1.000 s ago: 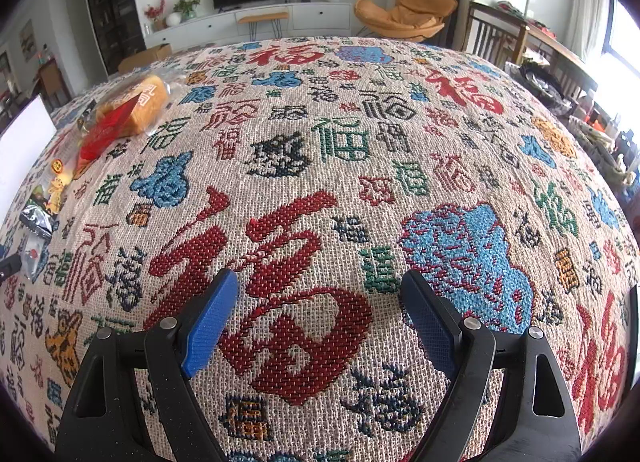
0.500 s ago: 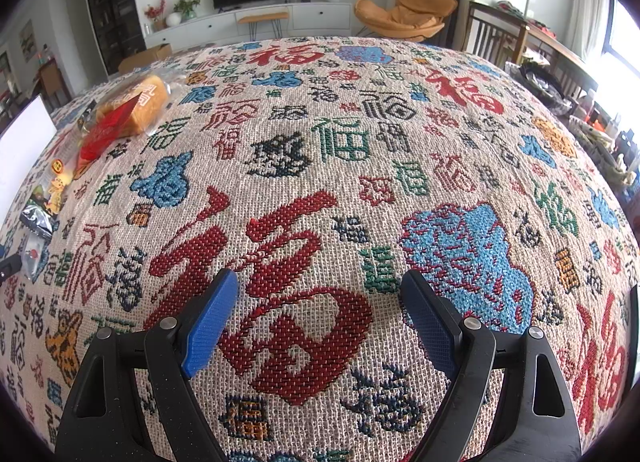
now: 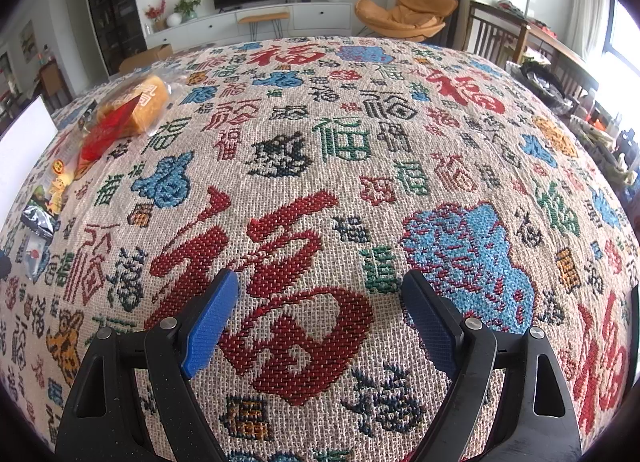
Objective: Organize snacks
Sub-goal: 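Grasp the clear-wrapped stick snack with the left gripper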
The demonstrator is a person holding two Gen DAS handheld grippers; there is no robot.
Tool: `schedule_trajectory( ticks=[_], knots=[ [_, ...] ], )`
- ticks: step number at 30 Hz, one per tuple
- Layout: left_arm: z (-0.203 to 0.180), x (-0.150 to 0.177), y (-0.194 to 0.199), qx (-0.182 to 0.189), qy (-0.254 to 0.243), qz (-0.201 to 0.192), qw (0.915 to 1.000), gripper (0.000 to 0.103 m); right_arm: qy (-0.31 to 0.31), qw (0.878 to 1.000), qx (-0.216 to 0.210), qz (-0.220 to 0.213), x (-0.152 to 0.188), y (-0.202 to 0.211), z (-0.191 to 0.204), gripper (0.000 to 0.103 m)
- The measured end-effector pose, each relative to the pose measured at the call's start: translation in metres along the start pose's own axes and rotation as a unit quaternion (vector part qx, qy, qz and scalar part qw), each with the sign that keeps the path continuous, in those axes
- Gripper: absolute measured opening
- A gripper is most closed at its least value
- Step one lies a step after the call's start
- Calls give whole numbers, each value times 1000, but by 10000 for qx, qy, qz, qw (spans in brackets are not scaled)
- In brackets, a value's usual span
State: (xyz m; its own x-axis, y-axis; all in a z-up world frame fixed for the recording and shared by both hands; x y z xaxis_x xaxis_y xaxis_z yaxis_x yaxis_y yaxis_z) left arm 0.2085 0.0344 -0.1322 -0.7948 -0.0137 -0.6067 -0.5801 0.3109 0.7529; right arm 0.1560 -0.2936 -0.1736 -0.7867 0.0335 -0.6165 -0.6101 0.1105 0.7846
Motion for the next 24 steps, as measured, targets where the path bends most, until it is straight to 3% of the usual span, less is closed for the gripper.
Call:
schedule_trajectory(
  ticks=[5,6,8,9,10,11,17,21,23,24],
  knots=[
    [-32,-17,-21,-80,-473,127,9988,101,-2,10000,0,0,0,0,0,87],
    [-33,-21,-27,-66,-496,162,9986,96,-2,10000,0,0,0,0,0,87],
    [-35,-25,-42,-102,-537,391,9977,78,-3,10000,0,0,0,0,0,87],
    [-34,-25,-48,-110,-539,509,9972,63,-3,10000,0,0,0,0,0,87],
    [-34,-27,-45,-169,-614,398,9972,39,-4,10000,-1,0,0,0,0,87],
    [-34,-27,-44,-25,-566,410,9976,24,-4,10000,-2,1,0,0,0,87],
    [0,4,-6,-40,39,330,9994,18,-4,10000,-2,0,0,0,0,87],
    [21,25,19,-377,49,264,9989,19,-3,10000,-1,1,0,0,-1,87],
    [24,26,19,-432,-11,247,9988,28,-4,10000,-2,1,0,0,0,87],
    [23,25,16,-407,-22,300,9987,45,-5,10000,-3,1,0,0,0,87]
  ],
)
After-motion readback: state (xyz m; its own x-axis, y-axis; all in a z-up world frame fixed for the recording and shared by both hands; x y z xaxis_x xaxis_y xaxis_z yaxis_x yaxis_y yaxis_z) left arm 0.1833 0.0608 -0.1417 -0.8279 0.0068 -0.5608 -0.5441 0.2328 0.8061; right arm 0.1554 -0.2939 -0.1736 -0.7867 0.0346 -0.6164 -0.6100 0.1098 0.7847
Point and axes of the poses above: each gripper's, at about its wrist camera, not at the fingertips, and y roughly against the way its jaws point, z to its left, x to its underside, the point moved 8 cm from there along -y, roughly the way its jaws point, and after that the axes turned 5 degrees about x, right-handed, at the moved point
